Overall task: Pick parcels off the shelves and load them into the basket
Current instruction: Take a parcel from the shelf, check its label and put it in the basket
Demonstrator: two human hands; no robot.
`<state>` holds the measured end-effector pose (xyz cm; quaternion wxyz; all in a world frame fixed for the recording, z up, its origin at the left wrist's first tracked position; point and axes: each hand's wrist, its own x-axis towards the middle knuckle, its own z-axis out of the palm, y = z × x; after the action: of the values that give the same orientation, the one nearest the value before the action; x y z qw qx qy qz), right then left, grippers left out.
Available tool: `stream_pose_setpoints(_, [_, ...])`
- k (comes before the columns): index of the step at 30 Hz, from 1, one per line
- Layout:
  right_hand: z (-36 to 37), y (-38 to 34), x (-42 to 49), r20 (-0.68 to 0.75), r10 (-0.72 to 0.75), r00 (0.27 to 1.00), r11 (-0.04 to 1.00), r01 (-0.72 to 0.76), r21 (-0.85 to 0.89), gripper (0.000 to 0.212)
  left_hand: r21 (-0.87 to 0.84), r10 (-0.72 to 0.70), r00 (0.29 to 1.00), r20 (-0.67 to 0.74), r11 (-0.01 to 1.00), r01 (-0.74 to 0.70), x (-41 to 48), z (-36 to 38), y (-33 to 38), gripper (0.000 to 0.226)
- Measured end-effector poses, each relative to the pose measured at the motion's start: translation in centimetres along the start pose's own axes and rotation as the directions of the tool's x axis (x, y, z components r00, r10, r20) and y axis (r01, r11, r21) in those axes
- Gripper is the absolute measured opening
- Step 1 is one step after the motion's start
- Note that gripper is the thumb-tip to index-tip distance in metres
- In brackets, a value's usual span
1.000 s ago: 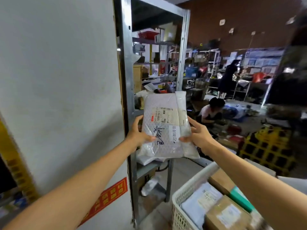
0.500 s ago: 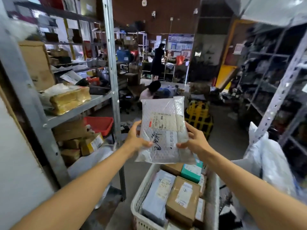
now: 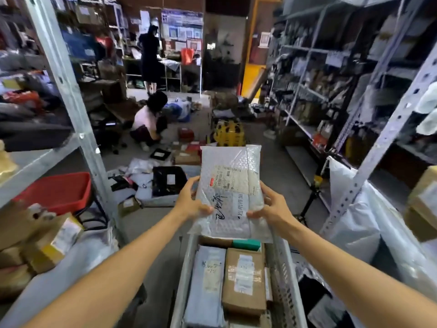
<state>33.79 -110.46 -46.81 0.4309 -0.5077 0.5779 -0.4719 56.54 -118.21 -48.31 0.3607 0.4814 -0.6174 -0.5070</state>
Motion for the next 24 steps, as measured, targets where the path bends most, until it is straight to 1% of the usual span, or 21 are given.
stream_pose_setpoints(2, [0.1,2.8,1.0,0.004,0.054,0.999,0.998,-0.054,-0.018,0.091,-0.032,-0.044,0.999,0.019,0.999,0.044,1.0,1.1,-2.6,0.089])
stream_pose_setpoints(4, [0.5,5.7,1.8,-0.004,0.118,0.993,0.992,-0.118,-0.033,0.090,-0.067,-0.103,0.995,0.005,0.992,0.103,1.7,2.2,-5.8,0.086])
stream_pose_setpoints(6, [0.9,9.1,2.2,-0.009,0.188,0.982,0.982,-0.188,-0.035,0.092,-0.095,-0.178,0.984,0.002,0.980,0.177,1.8,3.3,-9.2,0.084])
stream_pose_setpoints(10, [2.2,15.5,2.1,-0.024,0.282,0.959,0.956,-0.283,-0.077,0.095,-0.138,-0.300,0.954,0.006,0.945,0.298,1.1,5.5,-15.5,0.084])
stream_pose_setpoints(13, [3.3,19.8,1.0,-0.020,0.390,0.921,0.915,-0.390,-0.101,0.097,-0.168,-0.391,0.920,0.009,0.907,0.387,-0.1,6.9,-19.3,0.082])
stream_pose_setpoints(16, [3.9,23.6,-0.8,-0.008,0.501,0.866,0.861,-0.499,-0.097,0.094,-0.144,-0.502,0.865,-0.003,0.856,0.497,-2.0,8.2,-22.2,0.083])
stream_pose_setpoints(19, [4.8,26.5,-2.1,0.007,0.559,0.829,0.824,-0.555,-0.116,0.097,-0.125,-0.561,0.827,0.031,0.819,0.560,-3.5,8.7,-24.5,0.083])
stream_pose_setpoints(21, [5.5,28.1,-2.4,-0.010,0.580,0.815,0.809,-0.577,-0.114,0.099,-0.107,-0.586,0.810,0.030,0.804,0.585,-3.6,8.9,-26.0,0.082])
stream_pose_setpoints(24, [6.9,30.1,-2.4,-0.027,0.600,0.800,0.796,-0.600,-0.077,0.098,-0.063,-0.578,0.816,-0.006,0.815,0.577,-3.2,9.1,-27.6,0.083])
